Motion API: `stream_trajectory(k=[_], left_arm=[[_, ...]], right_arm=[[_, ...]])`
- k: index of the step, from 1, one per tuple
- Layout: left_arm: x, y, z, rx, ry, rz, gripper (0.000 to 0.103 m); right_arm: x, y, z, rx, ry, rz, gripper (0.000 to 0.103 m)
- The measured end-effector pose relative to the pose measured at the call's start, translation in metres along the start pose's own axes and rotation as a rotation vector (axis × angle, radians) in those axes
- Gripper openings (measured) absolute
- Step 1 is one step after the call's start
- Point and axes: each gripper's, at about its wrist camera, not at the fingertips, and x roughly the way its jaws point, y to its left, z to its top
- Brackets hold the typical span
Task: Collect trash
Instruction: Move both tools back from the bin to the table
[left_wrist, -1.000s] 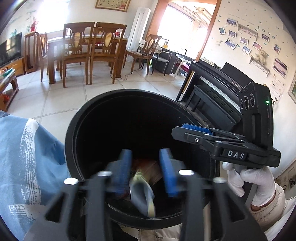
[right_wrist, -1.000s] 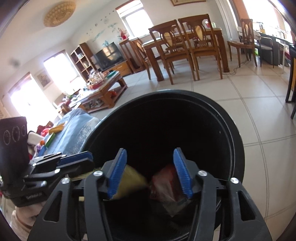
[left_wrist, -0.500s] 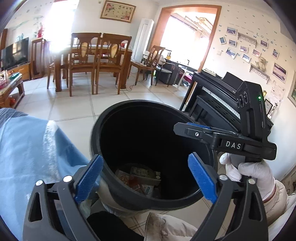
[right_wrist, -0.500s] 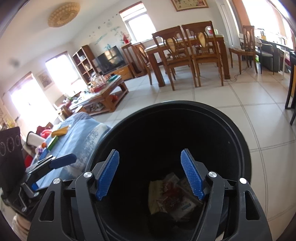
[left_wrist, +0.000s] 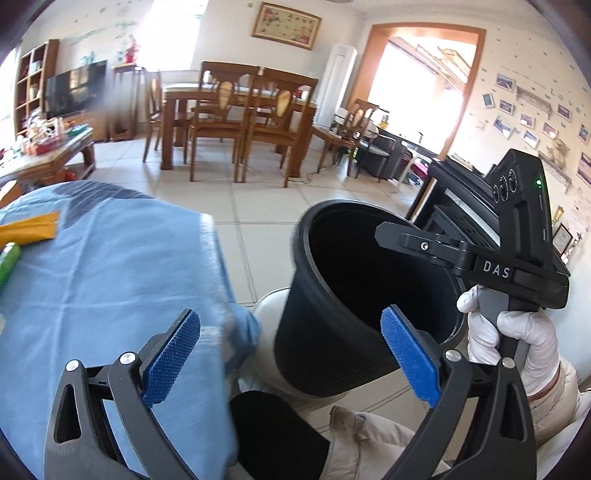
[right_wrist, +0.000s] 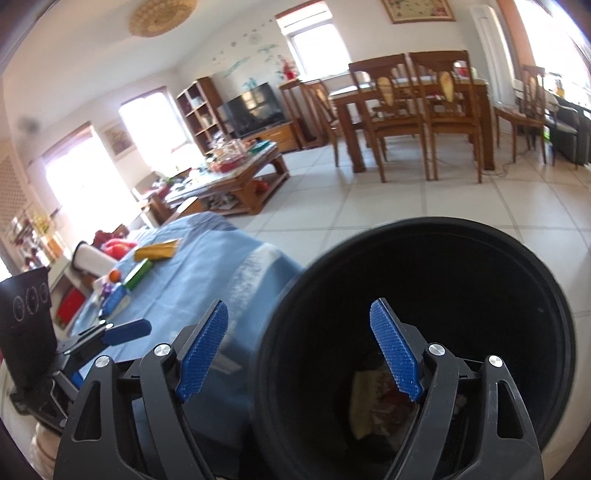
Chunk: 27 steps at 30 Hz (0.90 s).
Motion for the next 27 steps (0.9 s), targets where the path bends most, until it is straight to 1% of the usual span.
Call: stream_trajectory(k=[3,6,15,21,24,27], left_arm=[[-0.013,0.014,-0.002,-0.021,-0.02,0.027,0.098],[-0.024,0.032,-0.004,-0.049,-0.034,0.047,0.098],[-0.061,0.091,-0.018,-0.137,-0.077,0.116,0.098],[-0.082,0.13,-0.028,-0.2,-0.102,0.169,0.098],[-0.089,0.15,-0.03,-0.23,-0.111,0.193,0.098],[-0.098,0.173,-0.033,-0.259,-0.12,0.212,0.098]], right_arm=[[0.012,0.023,0.005,-0.024,0.011,0.025,0.079],[0.025,0.048,0.01,-0.056,0.014,0.048,0.085],[0.067,0.118,0.018,-0.137,0.054,0.122,0.085],[0.109,0.172,0.022,-0.214,0.109,0.172,0.085],[0.131,0.198,0.022,-0.25,0.138,0.19,0.088],[0.153,0.224,0.023,-0.296,0.173,0.209,0.088]])
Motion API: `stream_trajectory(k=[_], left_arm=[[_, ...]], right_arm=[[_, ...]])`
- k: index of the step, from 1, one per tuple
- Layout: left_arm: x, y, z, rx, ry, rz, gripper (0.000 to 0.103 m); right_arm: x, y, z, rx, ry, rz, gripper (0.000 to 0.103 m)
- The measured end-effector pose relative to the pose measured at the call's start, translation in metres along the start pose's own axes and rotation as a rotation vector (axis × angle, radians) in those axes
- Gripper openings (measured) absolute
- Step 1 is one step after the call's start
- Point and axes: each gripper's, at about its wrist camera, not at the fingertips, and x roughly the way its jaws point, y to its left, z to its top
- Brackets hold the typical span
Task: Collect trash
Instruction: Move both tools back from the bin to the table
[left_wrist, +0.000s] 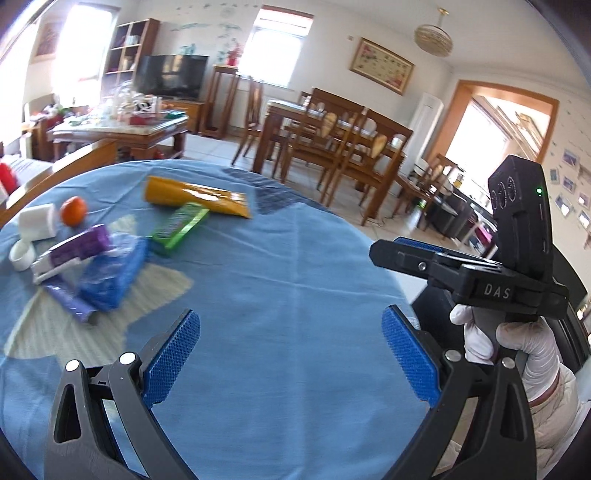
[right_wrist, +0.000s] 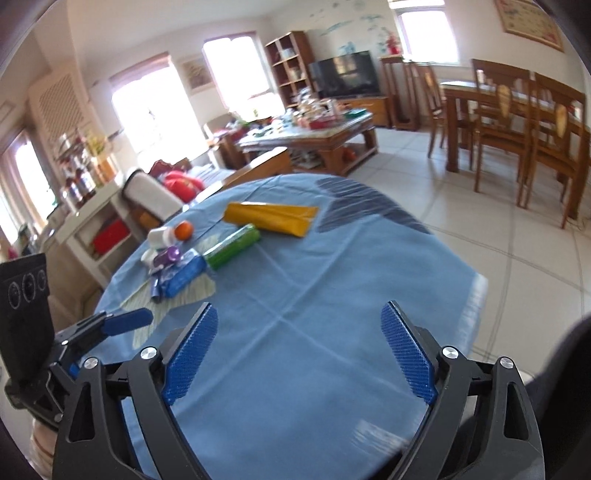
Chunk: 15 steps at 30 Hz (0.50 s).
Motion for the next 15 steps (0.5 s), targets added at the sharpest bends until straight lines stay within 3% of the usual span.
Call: stream_trajectory(k=[3,6,15], left_arm=[[-0.004,0.019,0.001,-0.017,-0.005,0.028,0.098],[-0.006,0.035,0.004,-0.014,-0.006,0.071,0.098],[-0.011,0.086,0.022,0.055,0.03,0.206,0.098]], right_arm=[[0.023,0.015,0.011,-0.046,0.036,0.005,0.088],[0.043,0.029,0.023,-0.096,0.052,0.008,0.098],[0.099,0.061,0.051,-0.247,0.134,0.005,0.098]])
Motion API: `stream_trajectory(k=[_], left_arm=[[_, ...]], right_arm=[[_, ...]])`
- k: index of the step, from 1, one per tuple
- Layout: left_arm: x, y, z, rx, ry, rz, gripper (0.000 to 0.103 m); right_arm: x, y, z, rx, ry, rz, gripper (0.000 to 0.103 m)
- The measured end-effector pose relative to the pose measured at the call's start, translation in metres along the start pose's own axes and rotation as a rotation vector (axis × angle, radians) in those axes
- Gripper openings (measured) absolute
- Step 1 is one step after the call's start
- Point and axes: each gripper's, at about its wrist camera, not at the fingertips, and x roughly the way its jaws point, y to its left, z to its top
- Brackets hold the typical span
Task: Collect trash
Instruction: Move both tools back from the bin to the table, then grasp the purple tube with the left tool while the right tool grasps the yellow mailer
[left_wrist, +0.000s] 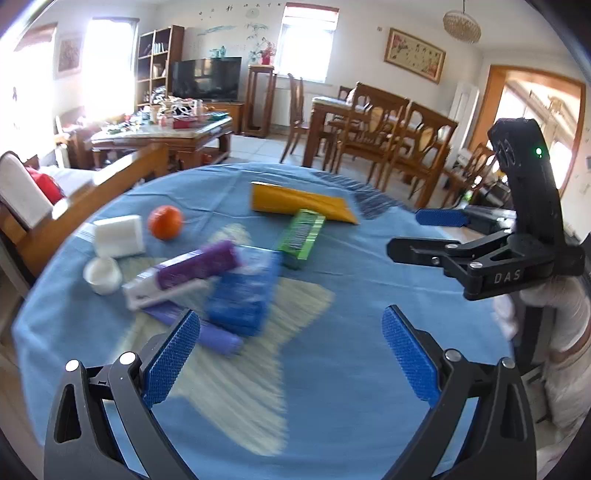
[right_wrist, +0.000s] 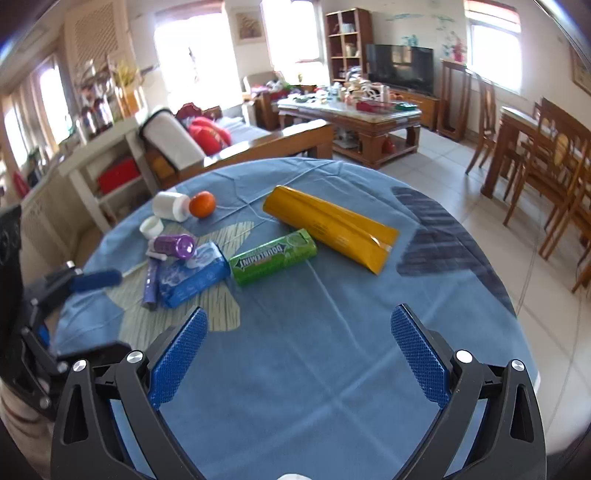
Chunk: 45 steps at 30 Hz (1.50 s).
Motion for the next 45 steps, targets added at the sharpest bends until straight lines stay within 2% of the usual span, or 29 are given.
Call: stream_trajectory(k=[4,8,14,19,21,25,30,32,37,38,40,41,42,43,45], left_arm=[[0.005,0.025,0.007,0.04,0.016,0.058,0.098],[0.01,0.042,0.017,0.143,0.023,0.126,0.098],[0.028,0.061,0.03,0.264,0.077,0.076,0.098],[0.044,0.066,0.029,0.378,0.141,0.067,0.098],[0.046,0.07,0.029,0.386,0.155,0.044,0.098],[0.047,0.078,0.032,0.365,0.157,0.008,0.098],[0.051,0.08,0.034,0.352,0.166,-0.048,0.097],[0.051,0.08,0.036,0.36,0.166,-0.06,0.097],[0.054,0.074,0.037,0.405,0.159,-0.067,0.096],[0.055,0.074,0.036,0.413,0.162,-0.072,0.094],[0.057,0.072,0.034,0.426,0.18,-0.087,0.079],[0.058,0.071,0.034,0.429,0.189,-0.091,0.076],[0.059,0.071,0.034,0.424,0.191,-0.095,0.07],[0.059,0.072,0.035,0.413,0.196,-0.104,0.06],[0.065,0.075,0.034,0.391,0.224,-0.084,0.044]], right_arm=[[0.019,-0.002,0.019,-0.024,0.021,-0.001,0.098],[0.036,-0.004,0.039,-0.051,0.025,0.012,0.098],[0.071,-0.001,0.07,-0.143,0.056,-0.01,0.098],[0.097,0.0,0.088,-0.23,0.086,-0.005,0.098],[0.105,-0.002,0.092,-0.246,0.096,-0.009,0.098],[0.12,-0.009,0.097,-0.239,0.121,0.028,0.086],[0.133,-0.017,0.098,-0.227,0.136,0.063,0.082],[0.136,-0.019,0.098,-0.229,0.145,0.065,0.076],[0.142,-0.024,0.097,-0.235,0.148,0.064,0.076],[0.144,-0.024,0.096,-0.24,0.153,0.057,0.076],[0.147,-0.023,0.094,-0.251,0.163,0.046,0.072],[0.147,-0.023,0.094,-0.248,0.156,0.058,0.07],[0.148,-0.025,0.093,-0.238,0.158,0.074,0.063],[0.147,-0.026,0.094,-0.231,0.154,0.074,0.055],[0.147,-0.027,0.095,-0.221,0.153,0.07,0.047]])
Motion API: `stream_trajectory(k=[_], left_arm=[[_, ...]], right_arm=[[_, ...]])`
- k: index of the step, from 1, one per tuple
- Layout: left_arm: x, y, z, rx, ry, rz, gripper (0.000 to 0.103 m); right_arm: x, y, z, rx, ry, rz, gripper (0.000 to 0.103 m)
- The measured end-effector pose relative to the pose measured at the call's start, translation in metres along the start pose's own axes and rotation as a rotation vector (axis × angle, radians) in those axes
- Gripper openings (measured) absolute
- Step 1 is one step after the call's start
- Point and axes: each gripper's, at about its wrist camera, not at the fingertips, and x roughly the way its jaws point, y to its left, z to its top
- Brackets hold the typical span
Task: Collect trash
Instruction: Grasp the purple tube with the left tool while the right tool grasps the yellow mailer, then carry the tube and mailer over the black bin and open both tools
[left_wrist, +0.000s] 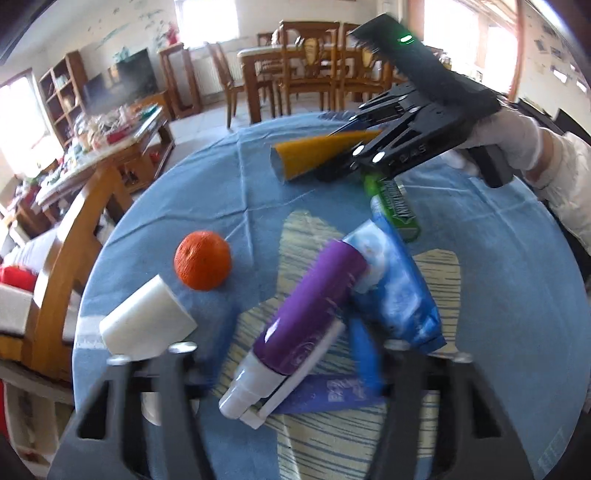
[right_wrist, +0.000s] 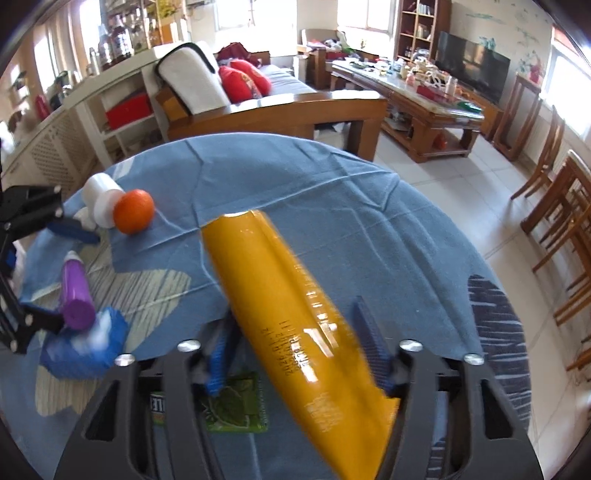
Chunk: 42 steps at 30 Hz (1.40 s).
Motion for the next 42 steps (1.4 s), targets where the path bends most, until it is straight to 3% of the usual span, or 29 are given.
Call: stream_trajectory(k=[3,7,12,16,26,35,42], left_arm=[[0.0,0.002,-0.001,-0.025,0.006,-0.007,0.041],[-0.003,0.002,-0.001,-0.066,-0.002,-0.004,0.035],[-0.018,0.011,-0.006,-0.147,-0.074,-0.016,0.033],[-0.035,0.006,-0.008,-0.163,-0.122,0.023,0.033],[-0.078,-0.038,-0.006,-0.152,-0.252,0.049,0.032],[-0.105,-0.092,0.005,-0.139,-0.345,-0.016,0.032],[-0.106,-0.158,0.028,-0.077,-0.39,-0.095,0.032]], right_arm=[[-0.002,-0.004,0.0,0.032,-0.002,-0.007,0.028],[-0.005,-0.006,-0.003,0.07,-0.007,-0.004,0.017],[-0.017,-0.006,-0.009,0.146,-0.037,-0.005,0.015],[-0.032,-0.001,-0.018,0.194,-0.069,-0.013,0.015],[-0.118,0.032,-0.076,0.297,-0.244,0.066,0.015],[-0.206,0.051,-0.144,0.336,-0.341,0.06,0.015],[-0.263,0.046,-0.204,0.374,-0.367,0.026,0.015]])
